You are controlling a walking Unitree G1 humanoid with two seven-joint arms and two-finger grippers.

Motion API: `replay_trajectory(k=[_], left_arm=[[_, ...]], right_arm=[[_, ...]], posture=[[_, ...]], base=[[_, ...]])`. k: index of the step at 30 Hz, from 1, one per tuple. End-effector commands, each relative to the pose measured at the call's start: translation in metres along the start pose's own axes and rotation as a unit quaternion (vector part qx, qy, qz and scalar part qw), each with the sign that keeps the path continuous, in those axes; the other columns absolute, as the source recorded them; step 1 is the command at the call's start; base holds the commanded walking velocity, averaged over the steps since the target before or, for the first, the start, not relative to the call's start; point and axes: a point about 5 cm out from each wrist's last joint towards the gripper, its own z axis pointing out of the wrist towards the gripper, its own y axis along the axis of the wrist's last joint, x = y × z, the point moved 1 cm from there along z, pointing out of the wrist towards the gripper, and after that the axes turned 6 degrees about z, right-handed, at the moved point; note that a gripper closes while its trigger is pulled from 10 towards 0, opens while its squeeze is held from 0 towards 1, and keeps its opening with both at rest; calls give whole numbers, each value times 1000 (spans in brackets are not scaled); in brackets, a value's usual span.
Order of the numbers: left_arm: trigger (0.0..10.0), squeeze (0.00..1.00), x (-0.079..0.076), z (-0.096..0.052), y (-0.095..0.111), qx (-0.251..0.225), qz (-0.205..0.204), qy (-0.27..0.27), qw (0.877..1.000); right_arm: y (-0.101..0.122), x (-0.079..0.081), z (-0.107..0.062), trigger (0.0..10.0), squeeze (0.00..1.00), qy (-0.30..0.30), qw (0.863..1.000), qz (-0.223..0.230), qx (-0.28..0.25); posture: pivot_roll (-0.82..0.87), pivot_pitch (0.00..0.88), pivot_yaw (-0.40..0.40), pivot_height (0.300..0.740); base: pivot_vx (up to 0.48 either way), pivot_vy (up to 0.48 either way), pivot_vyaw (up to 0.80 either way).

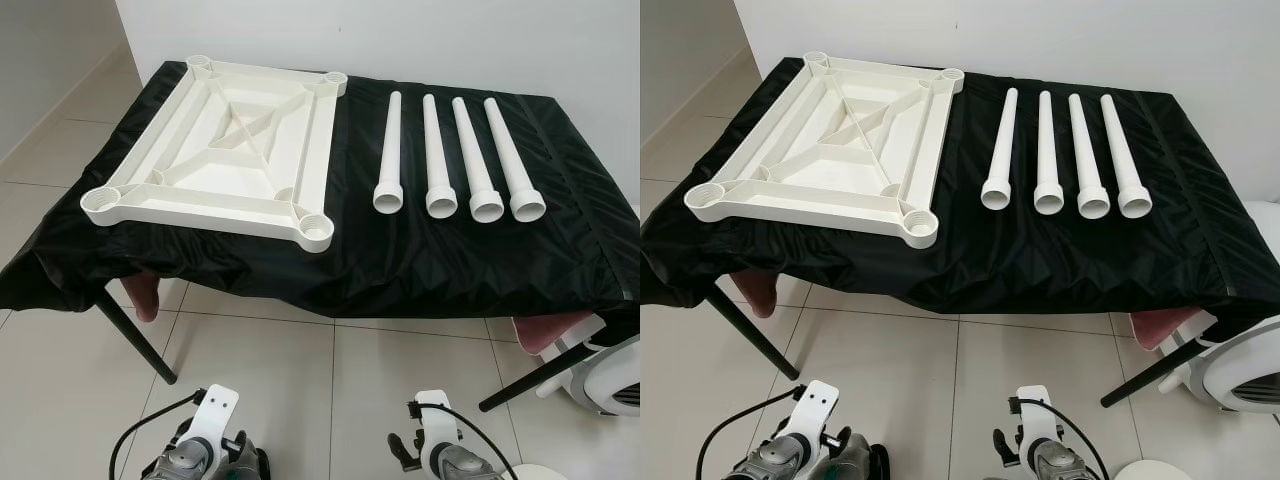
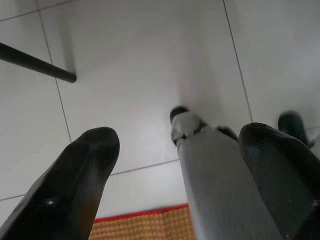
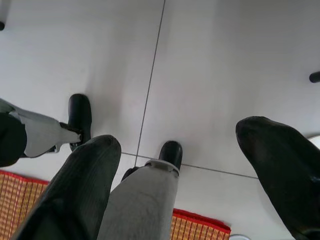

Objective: Building children table

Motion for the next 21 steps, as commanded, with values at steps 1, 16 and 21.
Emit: replay_trajectory(k=[1, 16, 21], left_arm=[[10000, 0, 8, -1, -1, -6, -19, 39, 999], [10000, 0, 39, -19, 20, -166, -15, 61, 984], [10000, 0, 45, -38, 32, -248, -18, 52, 967]], right_arm=[[3, -3, 0, 10000, 0, -5, 1000, 7, -10], [51, -13, -12, 10000, 0, 27, 980, -3, -197], [66, -14, -31, 10000, 0, 39, 955, 12, -295]], posture=[[-7, 0, 8, 740], [8, 41, -9, 740], [7, 56, -7, 740]], base=[[0, 0, 0], [0, 0, 0], [0, 0, 0]])
